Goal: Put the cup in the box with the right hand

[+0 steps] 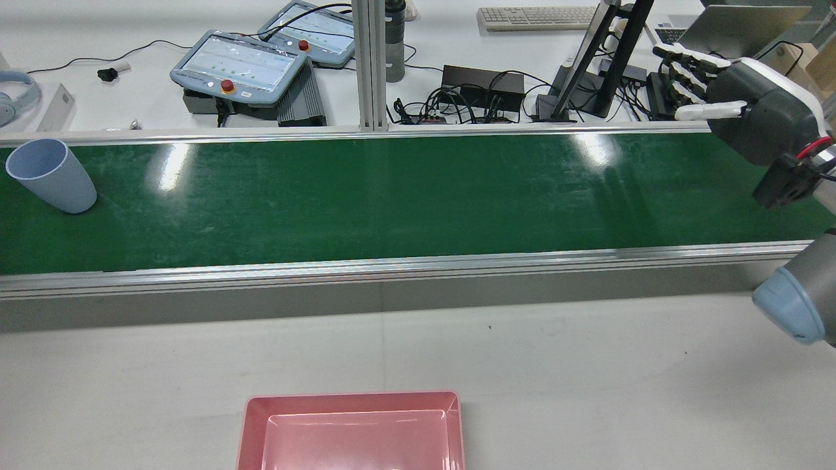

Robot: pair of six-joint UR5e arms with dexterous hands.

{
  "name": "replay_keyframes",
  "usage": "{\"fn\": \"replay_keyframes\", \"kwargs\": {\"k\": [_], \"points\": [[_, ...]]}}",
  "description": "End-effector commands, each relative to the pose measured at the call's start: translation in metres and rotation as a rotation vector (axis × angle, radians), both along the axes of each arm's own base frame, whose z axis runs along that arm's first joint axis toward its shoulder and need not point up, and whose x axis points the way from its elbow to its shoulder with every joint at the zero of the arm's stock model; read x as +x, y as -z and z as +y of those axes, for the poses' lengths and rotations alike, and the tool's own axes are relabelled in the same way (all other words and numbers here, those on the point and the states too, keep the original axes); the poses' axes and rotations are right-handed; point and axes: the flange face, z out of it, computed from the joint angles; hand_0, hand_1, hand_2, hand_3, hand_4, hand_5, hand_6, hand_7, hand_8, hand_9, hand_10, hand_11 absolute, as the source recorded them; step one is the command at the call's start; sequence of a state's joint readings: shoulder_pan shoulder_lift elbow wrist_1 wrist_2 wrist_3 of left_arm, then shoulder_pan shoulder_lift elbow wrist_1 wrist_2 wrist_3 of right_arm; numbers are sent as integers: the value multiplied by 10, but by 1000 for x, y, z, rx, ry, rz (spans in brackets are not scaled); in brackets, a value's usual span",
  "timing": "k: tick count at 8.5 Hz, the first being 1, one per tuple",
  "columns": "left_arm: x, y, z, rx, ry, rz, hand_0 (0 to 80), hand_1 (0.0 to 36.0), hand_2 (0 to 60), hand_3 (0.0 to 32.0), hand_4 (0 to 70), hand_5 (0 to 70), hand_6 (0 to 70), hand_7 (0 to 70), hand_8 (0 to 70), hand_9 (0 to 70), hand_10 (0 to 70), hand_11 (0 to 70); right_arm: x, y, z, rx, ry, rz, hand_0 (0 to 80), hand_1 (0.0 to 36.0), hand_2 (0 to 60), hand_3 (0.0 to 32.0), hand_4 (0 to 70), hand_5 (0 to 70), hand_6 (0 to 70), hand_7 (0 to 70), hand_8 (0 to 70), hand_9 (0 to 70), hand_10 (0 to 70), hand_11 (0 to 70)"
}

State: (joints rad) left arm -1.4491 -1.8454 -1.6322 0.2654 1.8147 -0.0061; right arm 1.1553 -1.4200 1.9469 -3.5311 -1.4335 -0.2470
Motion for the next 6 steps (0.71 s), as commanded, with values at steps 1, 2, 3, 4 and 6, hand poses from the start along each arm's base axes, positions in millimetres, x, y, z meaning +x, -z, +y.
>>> {"fn": "replay_keyframes", "kwargs": {"k": [1, 2, 3, 4, 6], "points": [[1, 0, 0, 0, -1, 0, 0, 0, 0, 0, 0, 0, 0, 0, 0, 0, 0, 0, 4, -1, 2, 0, 9, 1, 576, 185, 11, 0, 23, 61, 6, 0, 0, 0, 0, 0], [1, 0, 0, 0, -1, 0, 0, 0, 0, 0, 0, 0, 0, 0, 0, 0, 0, 0, 6, -1, 3, -2, 6, 0, 562, 204, 16, 0, 13, 61, 5, 0, 0, 0, 0, 0], [1, 0, 0, -1, -1, 1, 0, 0, 0, 0, 0, 0, 0, 0, 0, 0, 0, 0, 6, -5, 5, -9, 7, 2, 556, 214, 16, 0, 7, 62, 4, 0, 0, 0, 0, 0], [1, -1, 0, -2, -1, 0, 0, 0, 0, 0, 0, 0, 0, 0, 0, 0, 0, 0, 8, -9, 7, -16, 6, 5, 556, 214, 17, 0, 6, 62, 3, 0, 0, 0, 0, 0], [0, -1, 0, -2, 0, 0, 0, 0, 0, 0, 0, 0, 0, 0, 0, 0, 0, 0, 9, -17, 12, -31, 7, 11, 569, 201, 22, 0, 8, 62, 1, 0, 0, 0, 0, 0]]}}
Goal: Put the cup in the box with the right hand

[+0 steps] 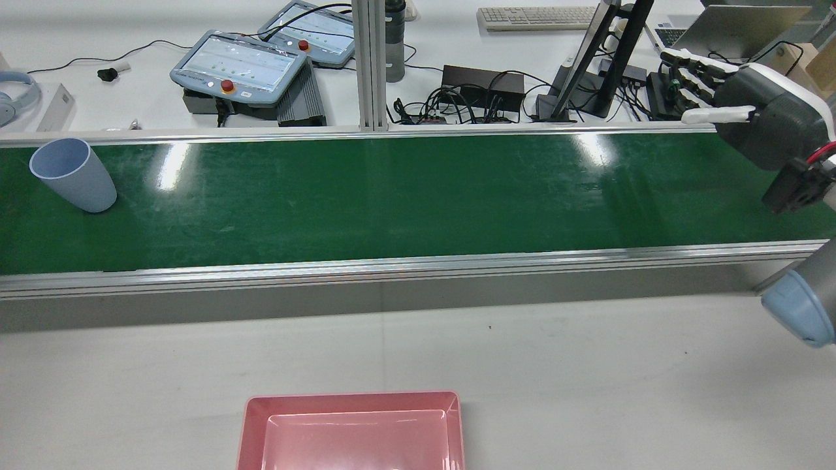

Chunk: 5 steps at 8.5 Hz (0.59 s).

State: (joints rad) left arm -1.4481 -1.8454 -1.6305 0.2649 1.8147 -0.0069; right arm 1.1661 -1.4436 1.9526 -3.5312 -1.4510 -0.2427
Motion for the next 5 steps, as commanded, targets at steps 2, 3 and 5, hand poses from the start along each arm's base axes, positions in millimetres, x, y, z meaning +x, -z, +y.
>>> {"fn": "replay_keyframes", "kwargs": {"k": [2, 3, 5], "points": [[0, -1, 0, -1, 0, 1, 0, 0, 0, 0, 0, 0, 0, 0, 0, 0, 0, 0, 3, -8, 5, -15, -1, 6, 556, 215, 13, 0, 3, 62, 1, 0, 0, 0, 0, 0], [-1, 0, 0, -1, 1, 1, 0, 0, 0, 0, 0, 0, 0, 0, 0, 0, 0, 0, 2, -8, 5, -15, 0, 6, 567, 199, 19, 0, 6, 63, 0, 0, 0, 0, 0, 0], [0, 0, 0, 0, 0, -1, 0, 0, 0, 0, 0, 0, 0, 0, 0, 0, 0, 0, -5, -10, 5, -18, 8, 12, 560, 207, 18, 0, 3, 63, 0, 0, 0, 0, 0, 0]]}}
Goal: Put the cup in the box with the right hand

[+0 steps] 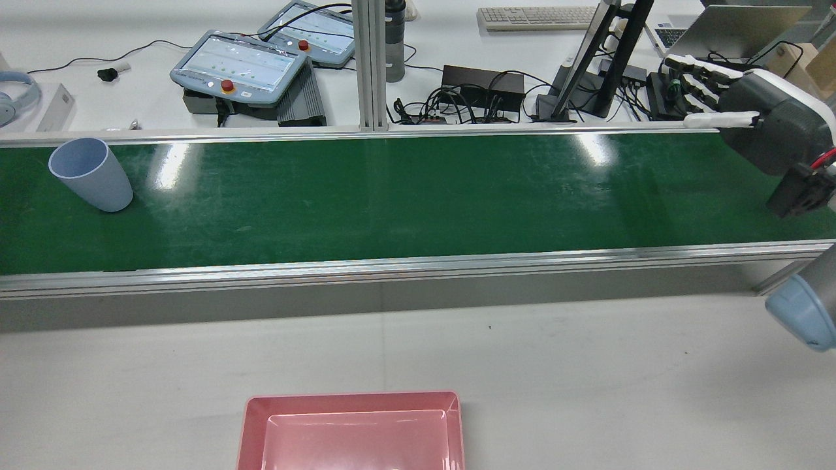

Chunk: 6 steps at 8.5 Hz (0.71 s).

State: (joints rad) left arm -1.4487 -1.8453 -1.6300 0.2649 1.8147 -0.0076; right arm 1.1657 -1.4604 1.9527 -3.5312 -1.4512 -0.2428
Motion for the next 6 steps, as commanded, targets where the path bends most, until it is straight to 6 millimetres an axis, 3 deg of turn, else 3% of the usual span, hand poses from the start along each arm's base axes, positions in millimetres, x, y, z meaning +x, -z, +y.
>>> {"fn": "replay_keyframes", "kwargs": {"k": [1, 2, 3, 4, 6], "points": [[0, 0, 0, 0, -1, 0, 0, 0, 0, 0, 0, 0, 0, 0, 0, 0, 0, 0, -13, -1, 0, 2, 4, 6, 571, 194, 1, 0, 3, 63, 0, 0, 0, 0, 0, 0], [-1, 0, 0, 1, 1, -1, 0, 0, 0, 0, 0, 0, 0, 0, 0, 0, 0, 0, -11, 4, -3, 26, -51, -8, 556, 213, 6, 0, 1, 64, 0, 0, 0, 0, 0, 0], [0, 0, 0, 1, 0, -1, 0, 0, 0, 0, 0, 0, 0, 0, 0, 0, 0, 0, -13, 6, -5, 40, -58, 4, 572, 183, 6, 0, 0, 64, 1, 0, 0, 0, 0, 0], [0, 0, 0, 1, 0, -1, 0, 0, 0, 0, 0, 0, 0, 0, 0, 0, 0, 0, -15, 7, -6, 51, -61, 34, 551, 221, 7, 0, 0, 67, 0, 0, 0, 0, 0, 0], [0, 0, 0, 1, 0, -1, 0, 0, 0, 0, 0, 0, 0, 0, 0, 0, 0, 0, -15, 19, -7, 109, -84, 163, 561, 202, 0, 0, 0, 66, 7, 0, 0, 5, 0, 0]]}}
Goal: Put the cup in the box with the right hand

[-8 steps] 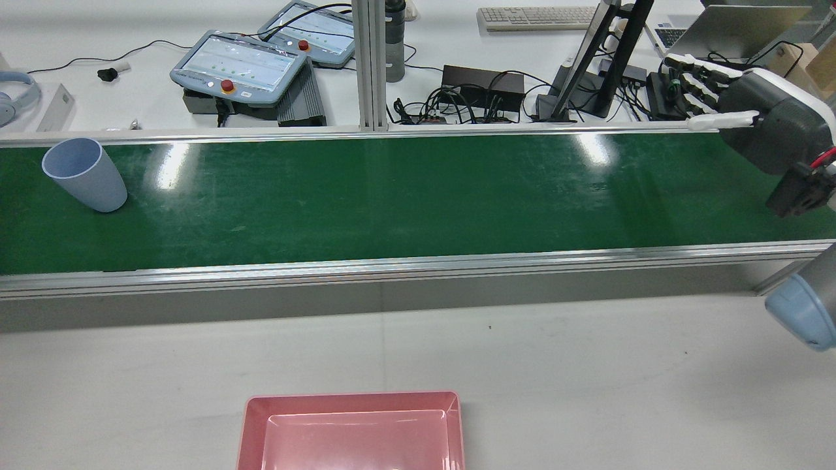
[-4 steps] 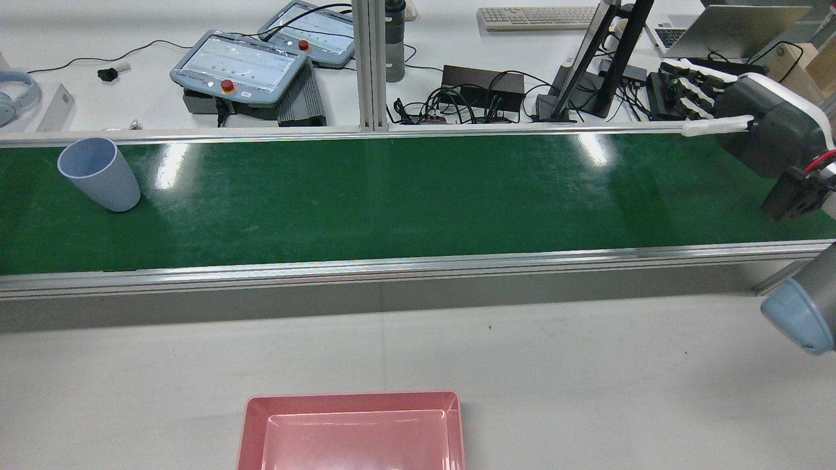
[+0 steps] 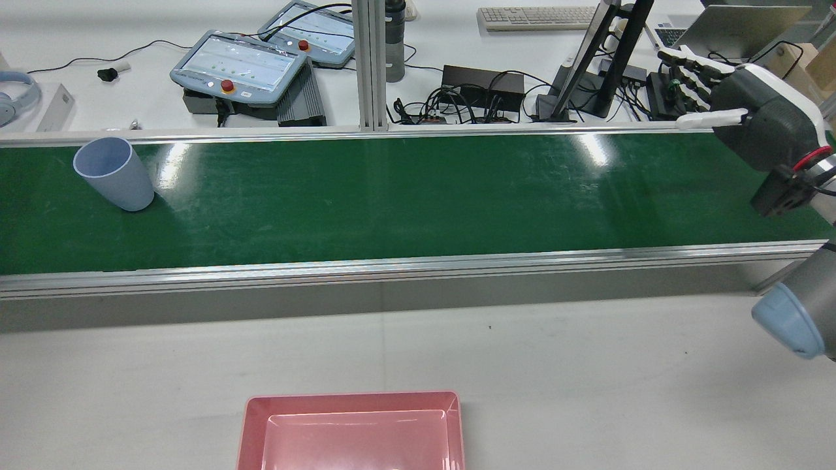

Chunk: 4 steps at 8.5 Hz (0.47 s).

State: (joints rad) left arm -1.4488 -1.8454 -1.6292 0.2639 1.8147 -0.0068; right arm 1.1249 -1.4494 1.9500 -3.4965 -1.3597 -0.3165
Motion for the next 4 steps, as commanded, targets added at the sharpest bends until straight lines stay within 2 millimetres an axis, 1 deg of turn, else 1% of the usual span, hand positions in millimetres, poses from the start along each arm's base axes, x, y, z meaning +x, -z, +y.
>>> {"fn": "replay_keyframes", "kwargs": {"k": [1, 2, 3, 4], "points": [[0, 1, 0, 0, -1, -1, 0, 0, 0, 0, 0, 0, 0, 0, 0, 0, 0, 0, 1, 9, -1, 58, -52, 160, 566, 197, 5, 0, 0, 66, 7, 0, 0, 6, 0, 0], [-1, 1, 0, 2, 1, 0, 0, 0, 0, 0, 0, 0, 0, 0, 0, 0, 0, 0, -1, 7, -2, 52, -59, 161, 582, 187, 0, 0, 0, 66, 4, 0, 0, 0, 0, 0], [-1, 1, 0, 2, 1, 0, 0, 0, 0, 0, 0, 0, 0, 0, 0, 0, 0, 0, -4, 5, -6, 62, -62, 151, 577, 201, 0, 0, 0, 67, 2, 0, 0, 0, 0, 0], [0, 1, 0, 1, -1, 1, 0, 0, 0, 0, 0, 0, 0, 0, 0, 0, 0, 0, -11, -11, -16, 67, -74, 105, 579, 188, 0, 0, 0, 67, 1, 0, 0, 0, 0, 0]]}}
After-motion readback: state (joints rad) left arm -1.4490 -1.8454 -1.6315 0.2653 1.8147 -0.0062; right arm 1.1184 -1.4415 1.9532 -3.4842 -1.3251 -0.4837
